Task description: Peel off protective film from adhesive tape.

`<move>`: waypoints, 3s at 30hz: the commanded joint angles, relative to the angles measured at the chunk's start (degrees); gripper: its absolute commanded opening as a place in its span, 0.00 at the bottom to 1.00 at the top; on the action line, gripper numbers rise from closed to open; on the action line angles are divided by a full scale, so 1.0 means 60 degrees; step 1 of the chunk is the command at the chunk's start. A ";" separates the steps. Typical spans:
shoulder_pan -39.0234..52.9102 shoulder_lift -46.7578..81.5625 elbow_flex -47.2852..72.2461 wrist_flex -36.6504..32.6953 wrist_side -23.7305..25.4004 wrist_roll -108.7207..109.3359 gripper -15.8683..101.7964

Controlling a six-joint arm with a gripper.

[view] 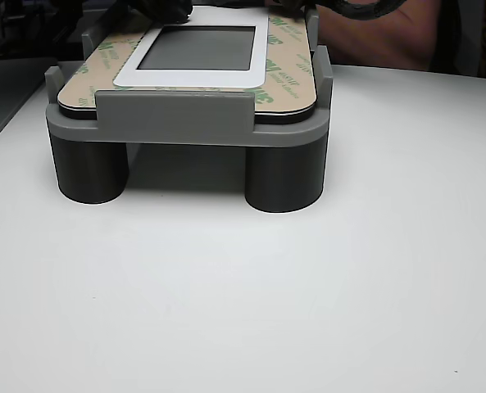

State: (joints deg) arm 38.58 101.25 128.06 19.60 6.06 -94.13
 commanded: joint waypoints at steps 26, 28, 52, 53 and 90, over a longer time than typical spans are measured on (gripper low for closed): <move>0.0059 0.0381 0.0000 -0.0117 -0.0176 0.0190 0.06; 0.0059 0.0396 0.0059 -0.0176 -0.0220 0.0190 0.06; 0.0205 0.0103 -0.0264 -0.0059 -0.0352 0.0234 0.06; 0.0220 0.0103 -0.0278 -0.0044 -0.0352 0.0249 0.06; 0.0615 -0.0381 -0.0850 0.0132 -0.0117 0.0571 0.06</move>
State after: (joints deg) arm 42.10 98.26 124.63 20.65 5.54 -90.88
